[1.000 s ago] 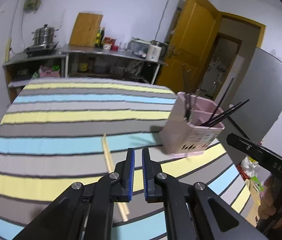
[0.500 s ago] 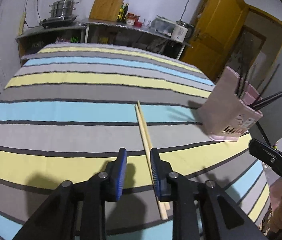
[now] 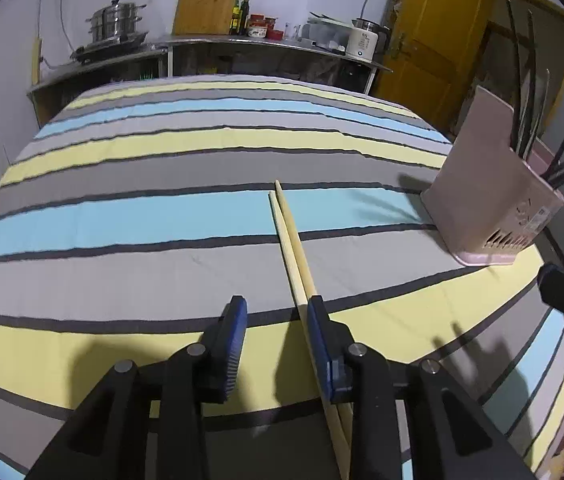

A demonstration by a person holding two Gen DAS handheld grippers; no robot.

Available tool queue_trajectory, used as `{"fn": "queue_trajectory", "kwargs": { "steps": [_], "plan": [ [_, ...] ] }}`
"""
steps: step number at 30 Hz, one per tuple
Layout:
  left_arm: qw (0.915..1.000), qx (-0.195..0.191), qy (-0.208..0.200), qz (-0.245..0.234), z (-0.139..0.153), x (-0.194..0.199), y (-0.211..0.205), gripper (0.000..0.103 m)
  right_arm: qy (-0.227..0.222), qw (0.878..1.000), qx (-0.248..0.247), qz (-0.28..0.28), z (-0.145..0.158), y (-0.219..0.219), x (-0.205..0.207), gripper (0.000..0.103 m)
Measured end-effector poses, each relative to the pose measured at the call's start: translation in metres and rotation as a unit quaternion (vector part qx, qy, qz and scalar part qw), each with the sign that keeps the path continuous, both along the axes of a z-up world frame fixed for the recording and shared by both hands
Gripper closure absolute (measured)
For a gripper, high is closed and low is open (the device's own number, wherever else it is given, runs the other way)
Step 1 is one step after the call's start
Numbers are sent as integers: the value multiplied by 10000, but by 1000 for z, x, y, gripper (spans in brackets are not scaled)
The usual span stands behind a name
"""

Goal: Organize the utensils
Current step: 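Move both open tools back over the wooden chopsticks on the table, then close the left tool on one wooden chopstick while the right tool grasps the other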

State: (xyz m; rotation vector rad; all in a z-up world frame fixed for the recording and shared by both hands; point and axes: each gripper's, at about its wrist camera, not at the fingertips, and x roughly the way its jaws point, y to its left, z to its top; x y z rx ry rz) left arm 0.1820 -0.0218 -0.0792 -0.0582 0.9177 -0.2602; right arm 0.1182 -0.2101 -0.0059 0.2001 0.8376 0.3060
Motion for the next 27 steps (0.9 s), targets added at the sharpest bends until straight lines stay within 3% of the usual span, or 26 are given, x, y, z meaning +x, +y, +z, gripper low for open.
{"fn": "queue_trajectory", "kwargs": {
  "steps": [4, 6, 8, 15, 19, 23, 25, 27],
  "plan": [
    [9997, 197, -82, 67, 0, 0, -6, 68, 9, 10000, 25, 0, -1, 0, 0, 89],
    [9992, 349, -158, 146, 0, 2, -7, 61, 12, 10000, 27, 3, -1, 2, -1, 89],
    [9992, 260, -147, 261, -2, 6, -1, 53, 14, 10000, 30, 9, -1, 3, -2, 89],
    [9987, 413, -123, 262, -2, 15, -3, 52, 25, 10000, 29, -36, -1, 2, -2, 89],
    [9984, 453, -143, 297, -3, 20, 1, 45, -2, 10000, 3, -4, 2, 5, -4, 89],
    [9977, 513, -85, 442, -4, 16, 9, 48, -13, 10000, 2, -16, 3, 5, -5, 89],
    [9964, 733, -168, 381, -6, 10, 10, 49, -17, 10000, 4, -7, 3, 4, -5, 89],
    [9973, 584, -129, 423, -6, 7, 15, 50, -14, 10000, 12, -7, 3, 4, -5, 89]
  ]
}}
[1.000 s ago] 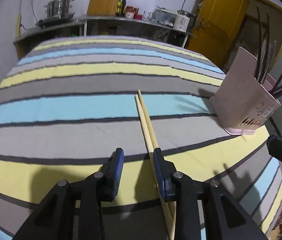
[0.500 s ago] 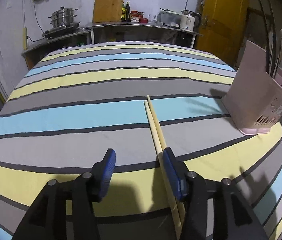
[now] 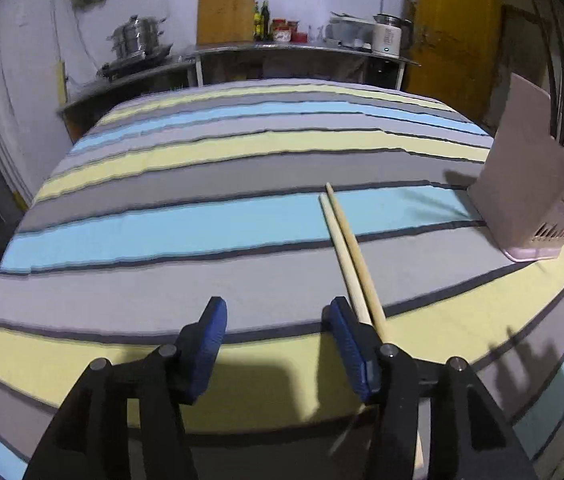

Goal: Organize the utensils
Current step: 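Close the left tool on one wooden chopstick while the right tool grasps the other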

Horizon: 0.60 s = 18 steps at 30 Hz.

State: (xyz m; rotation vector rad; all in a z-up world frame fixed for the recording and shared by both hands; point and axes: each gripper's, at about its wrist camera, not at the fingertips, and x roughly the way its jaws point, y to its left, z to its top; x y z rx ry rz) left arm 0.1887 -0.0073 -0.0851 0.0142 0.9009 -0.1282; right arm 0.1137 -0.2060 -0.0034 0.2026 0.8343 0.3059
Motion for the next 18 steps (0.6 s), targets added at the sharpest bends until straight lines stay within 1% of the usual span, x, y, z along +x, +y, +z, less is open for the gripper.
{"fn": "queue_trajectory", "kwargs": {
  "steps": [5, 7, 12, 15, 17, 18],
  "plan": [
    [9979, -649, 89, 23, 2, 3, 15, 51, 34, 10000, 29, 13, -4, 1, 1, 89],
    [9971, -751, 121, 7, 5, 8, 13, 51, 46, 10000, 23, 24, -5, 2, 2, 89],
    [9969, -778, 91, -115, 9, 26, 0, 51, 51, 10000, 9, 37, -7, 3, 3, 89],
    [9982, -544, 162, -167, 3, 30, -11, 51, 63, 10000, -5, 19, -8, 1, 4, 89],
    [9991, -375, 55, -185, 3, 28, -14, 51, 82, 10000, 1, -14, -9, -1, 5, 89],
    [9992, -374, 44, -167, 3, 26, -13, 51, 91, 10000, 4, -29, -10, -3, 6, 89]
  ]
}}
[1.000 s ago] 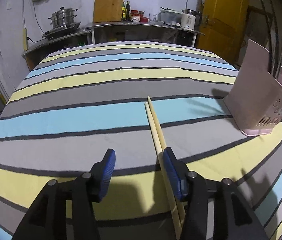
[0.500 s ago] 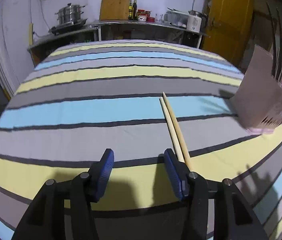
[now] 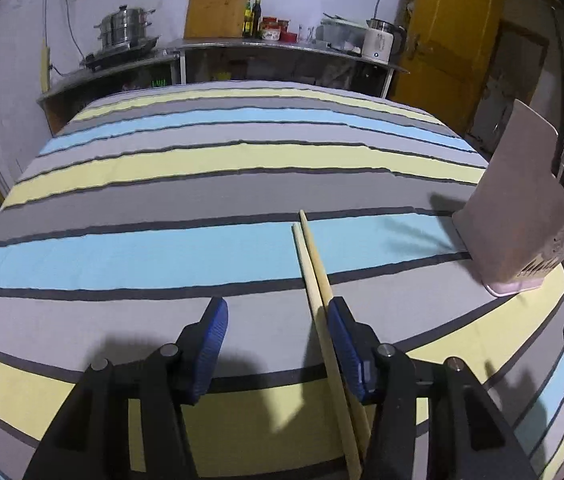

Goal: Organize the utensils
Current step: 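Close the left tool on one wooden chopstick while the right tool grasps the other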

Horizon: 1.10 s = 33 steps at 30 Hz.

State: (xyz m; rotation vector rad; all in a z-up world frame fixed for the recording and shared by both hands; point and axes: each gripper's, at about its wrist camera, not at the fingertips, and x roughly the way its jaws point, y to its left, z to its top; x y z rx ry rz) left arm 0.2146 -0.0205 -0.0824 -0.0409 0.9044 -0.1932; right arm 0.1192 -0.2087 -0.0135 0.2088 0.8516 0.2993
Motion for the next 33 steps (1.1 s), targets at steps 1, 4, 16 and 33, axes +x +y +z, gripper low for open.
{"fn": "queue_trajectory", "kwargs": {
  "steps": [1, 4, 16, 33],
  "plan": [
    [10000, 5, -10, 18, 0, -1, 0, 51, 8, 10000, 7, -15, -1, -1, 0, 89],
    [9999, 116, -46, 63, -1, -4, -3, 50, 21, 10000, 39, -29, -2, -4, 0, 89],
    [9986, 515, 40, 149, -1, -7, -8, 38, 30, 9999, 93, 26, -2, 0, -4, 89],
    [9990, -189, 37, 414, 2, -37, 65, 97, 58, 9994, 23, 329, -9, 26, 9, 89]
  ]
}}
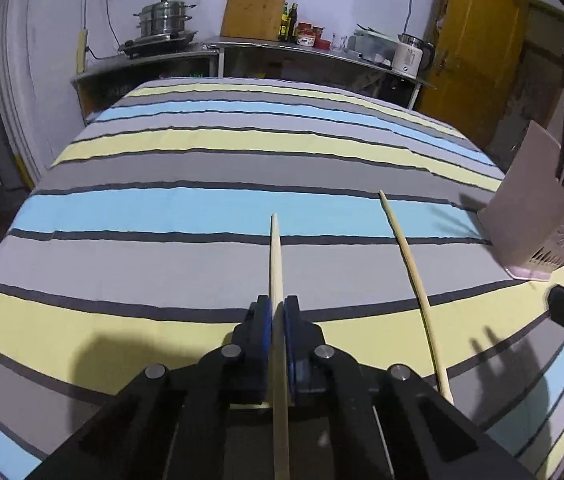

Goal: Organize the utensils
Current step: 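Close the left tool on one wooden chopstick while the right tool grasps the other, then lift both wooden chopsticks upright and carry them over the pink holder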

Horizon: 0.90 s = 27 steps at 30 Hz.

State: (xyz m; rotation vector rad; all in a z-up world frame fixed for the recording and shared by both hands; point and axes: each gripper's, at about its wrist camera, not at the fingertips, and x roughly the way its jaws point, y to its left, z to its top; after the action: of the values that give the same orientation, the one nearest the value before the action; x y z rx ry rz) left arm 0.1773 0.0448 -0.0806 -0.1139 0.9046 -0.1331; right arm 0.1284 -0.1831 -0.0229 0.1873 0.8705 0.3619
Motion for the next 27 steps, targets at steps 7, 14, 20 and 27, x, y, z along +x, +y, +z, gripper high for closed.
{"fn": "queue_trajectory", "kwargs": {
  "steps": [7, 14, 20, 27],
  "plan": [
    [9993, -321, 118, -147, 1, 10, 11, 96, 165, 9995, -7, 280, -17, 37, 46, 89],
    [9990, -115, 87, -434, 1, 39, 4, 96, 337, 9990, -144, 257, -35, 56, 83, 89],
    [9990, -37, 91, -444, 0, 57, 3, 96, 411, 9986, -240, 213, -43, 67, 101, 89],
    [9992, 34, 104, -394, -1, 63, 3, 96, 543, 9975, -436, 92, -53, 69, 115, 89]
  ]
}}
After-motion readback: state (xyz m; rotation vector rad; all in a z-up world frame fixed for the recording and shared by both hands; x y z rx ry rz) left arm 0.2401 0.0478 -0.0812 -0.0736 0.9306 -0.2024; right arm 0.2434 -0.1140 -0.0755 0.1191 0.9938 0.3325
